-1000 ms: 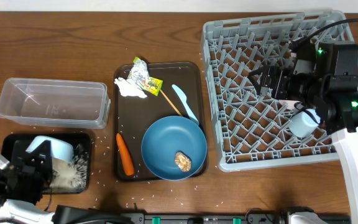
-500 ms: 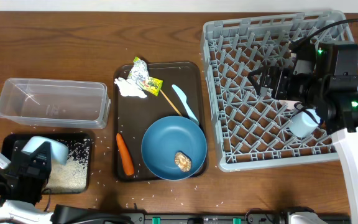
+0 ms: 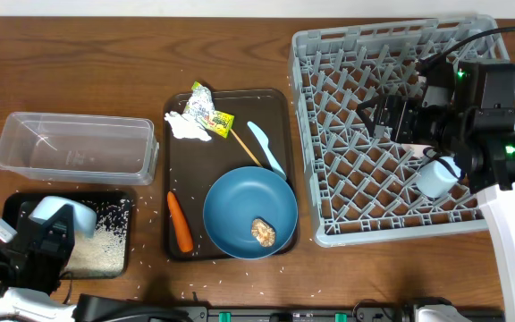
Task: Sort waste into correct bins and load items into the dishwasher rack
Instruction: 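Tip the rice bowl to pour rice onto the black tray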
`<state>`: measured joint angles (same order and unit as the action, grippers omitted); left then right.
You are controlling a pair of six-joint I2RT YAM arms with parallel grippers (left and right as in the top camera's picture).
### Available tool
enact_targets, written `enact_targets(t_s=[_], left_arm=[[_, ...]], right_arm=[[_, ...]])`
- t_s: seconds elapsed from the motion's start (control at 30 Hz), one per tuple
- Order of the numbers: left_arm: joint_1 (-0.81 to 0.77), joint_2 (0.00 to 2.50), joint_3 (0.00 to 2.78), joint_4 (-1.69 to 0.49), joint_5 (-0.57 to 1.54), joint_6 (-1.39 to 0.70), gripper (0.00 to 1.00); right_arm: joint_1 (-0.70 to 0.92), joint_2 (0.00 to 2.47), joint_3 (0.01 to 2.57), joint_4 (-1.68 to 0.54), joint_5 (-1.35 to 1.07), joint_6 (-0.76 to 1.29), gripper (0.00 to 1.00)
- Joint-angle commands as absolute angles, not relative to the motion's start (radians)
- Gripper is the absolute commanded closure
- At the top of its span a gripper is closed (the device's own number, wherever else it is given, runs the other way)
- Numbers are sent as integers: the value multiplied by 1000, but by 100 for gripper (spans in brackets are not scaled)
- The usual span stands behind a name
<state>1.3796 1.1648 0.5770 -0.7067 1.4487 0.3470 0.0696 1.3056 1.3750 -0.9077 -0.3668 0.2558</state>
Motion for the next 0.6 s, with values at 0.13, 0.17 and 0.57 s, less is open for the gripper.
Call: enact_targets(t_s=[0.13, 0.17, 0.57], left_arm=[[1376, 1171, 572, -716, 1488, 417, 94], [1374, 1171, 572, -714, 1438, 454, 94], [1358, 1176, 572, -723, 1485, 339, 94]], right_arm=[[73, 1308, 1378, -899, -371, 257, 4], [73, 1308, 1378, -899, -371, 257, 4], [73, 1308, 1378, -897, -371, 257, 4]])
